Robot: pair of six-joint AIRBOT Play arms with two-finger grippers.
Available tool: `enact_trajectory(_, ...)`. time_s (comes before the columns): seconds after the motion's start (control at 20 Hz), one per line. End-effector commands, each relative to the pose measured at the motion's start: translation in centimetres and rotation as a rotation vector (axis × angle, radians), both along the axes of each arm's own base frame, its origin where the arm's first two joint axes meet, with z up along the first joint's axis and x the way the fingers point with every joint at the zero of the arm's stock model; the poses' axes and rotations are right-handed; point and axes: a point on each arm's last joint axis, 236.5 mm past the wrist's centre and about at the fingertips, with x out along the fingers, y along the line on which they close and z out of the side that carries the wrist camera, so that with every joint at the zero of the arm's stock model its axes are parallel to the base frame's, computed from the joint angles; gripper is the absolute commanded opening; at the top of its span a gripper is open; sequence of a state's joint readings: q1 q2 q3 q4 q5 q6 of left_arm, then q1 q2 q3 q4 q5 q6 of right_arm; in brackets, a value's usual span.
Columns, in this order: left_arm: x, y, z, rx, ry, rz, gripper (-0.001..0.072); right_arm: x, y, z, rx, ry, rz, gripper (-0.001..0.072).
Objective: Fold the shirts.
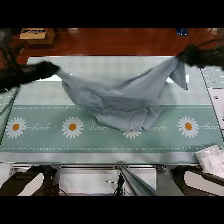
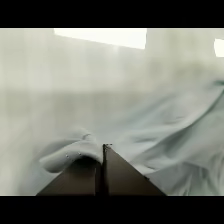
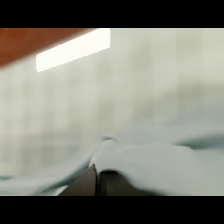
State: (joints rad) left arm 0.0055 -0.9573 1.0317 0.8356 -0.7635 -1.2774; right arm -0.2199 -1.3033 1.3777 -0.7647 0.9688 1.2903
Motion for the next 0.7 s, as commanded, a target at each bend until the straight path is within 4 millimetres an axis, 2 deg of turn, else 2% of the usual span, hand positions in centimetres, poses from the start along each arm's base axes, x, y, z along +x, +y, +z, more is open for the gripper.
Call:
enact_trajectory(0.0,-0.4,2.3,15.7,0.039,-0.349,0.053,0.0022,-4.4,-0.5,16.7,-0.085,-0.357,-0.024,0.0025)
enact_trajectory(0.05,-1.7,3.0,20.6,0.073,-0.459,0.073,0.0022,-6.5,-0.6,21.7,-0.097,-0.471,-0.058,0.0024)
enact_trajectory(0.15,-5.7,4.3,29.8,0.165,-0.675,0.123,0.0021,-11.2,-0.9,29.6,-0.104,-0.654,-0.126,0.0024)
enact_trajectory(0.2,-8.2,4.8,33.5,0.221,-0.766,0.147,0.0021,-13.7,-0.8,32.6,-0.111,-0.721,-0.149,0.0025)
enact_trajectory(0.3,-13.3,4.8,38.6,0.298,-0.882,0.164,0.0021,-17.9,-0.4,36.2,-0.126,-0.802,-0.181,0.0024)
enact_trajectory(0.35,-15.6,4.4,40.0,0.315,-0.916,0.159,0.0021,-19.8,-0.1,37.1,-0.142,-0.819,-0.191,0.0025)
enact_trajectory(0.45,-20.1,3.8,41.9,0.312,-0.954,0.151,0.0020,-23.0,0.8,37.2,-0.184,-0.804,-0.198,0.0025)
enact_trajectory(0.55,-23.8,4.2,42.4,0.314,-0.965,0.189,0.0020,-25.7,1.3,35.5,-0.218,-0.733,-0.216,0.0025)
enact_trajectory(0.65,-26.3,5.3,41.6,0.336,-0.930,0.241,0.0020,-28.0,1.6,33.0,-0.247,-0.631,-0.226,0.0024)
